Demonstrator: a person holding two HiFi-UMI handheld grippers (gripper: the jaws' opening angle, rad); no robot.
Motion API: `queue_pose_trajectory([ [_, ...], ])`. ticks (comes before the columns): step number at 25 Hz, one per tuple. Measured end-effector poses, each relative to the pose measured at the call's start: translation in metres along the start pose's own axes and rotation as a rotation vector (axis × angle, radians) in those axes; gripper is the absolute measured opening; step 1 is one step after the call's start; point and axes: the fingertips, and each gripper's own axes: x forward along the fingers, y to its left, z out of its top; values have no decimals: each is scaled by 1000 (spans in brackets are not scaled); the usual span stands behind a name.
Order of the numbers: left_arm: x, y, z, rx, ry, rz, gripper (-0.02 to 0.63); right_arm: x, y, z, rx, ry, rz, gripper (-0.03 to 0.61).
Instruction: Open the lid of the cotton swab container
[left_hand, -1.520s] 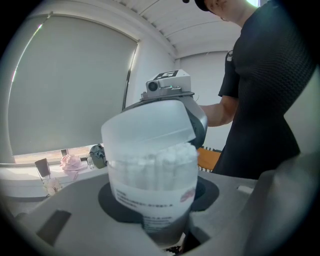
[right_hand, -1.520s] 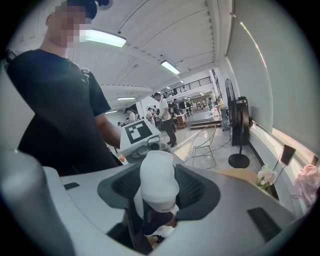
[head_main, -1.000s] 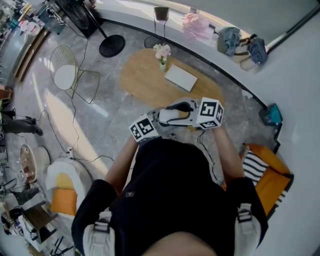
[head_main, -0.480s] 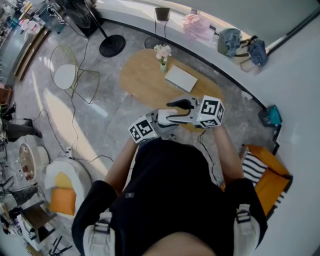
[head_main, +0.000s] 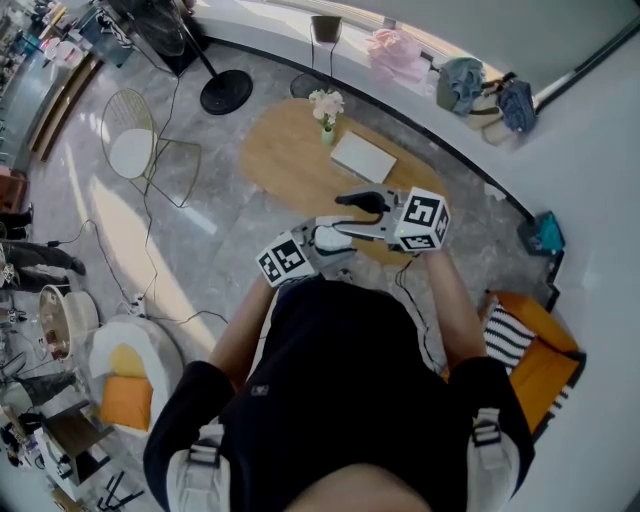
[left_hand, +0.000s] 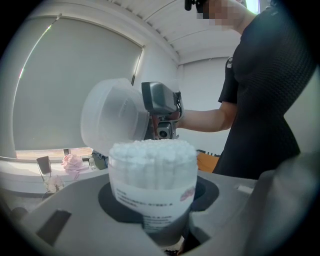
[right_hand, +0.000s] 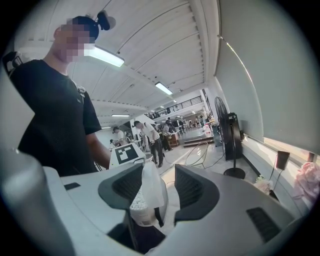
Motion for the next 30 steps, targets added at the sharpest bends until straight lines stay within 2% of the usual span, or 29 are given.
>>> queue_pose_trajectory([
  [10, 8, -2, 5, -2, -6, -6, 192, -13, -22, -5, 1, -24, -98, 176],
  [20, 11, -5, 8, 10, -2, -4, 192, -15, -35, -17, 23, 6, -171, 169],
  [30, 10, -7, 13, 7, -9, 3, 192, -12, -42, -26, 36, 22, -188, 160],
])
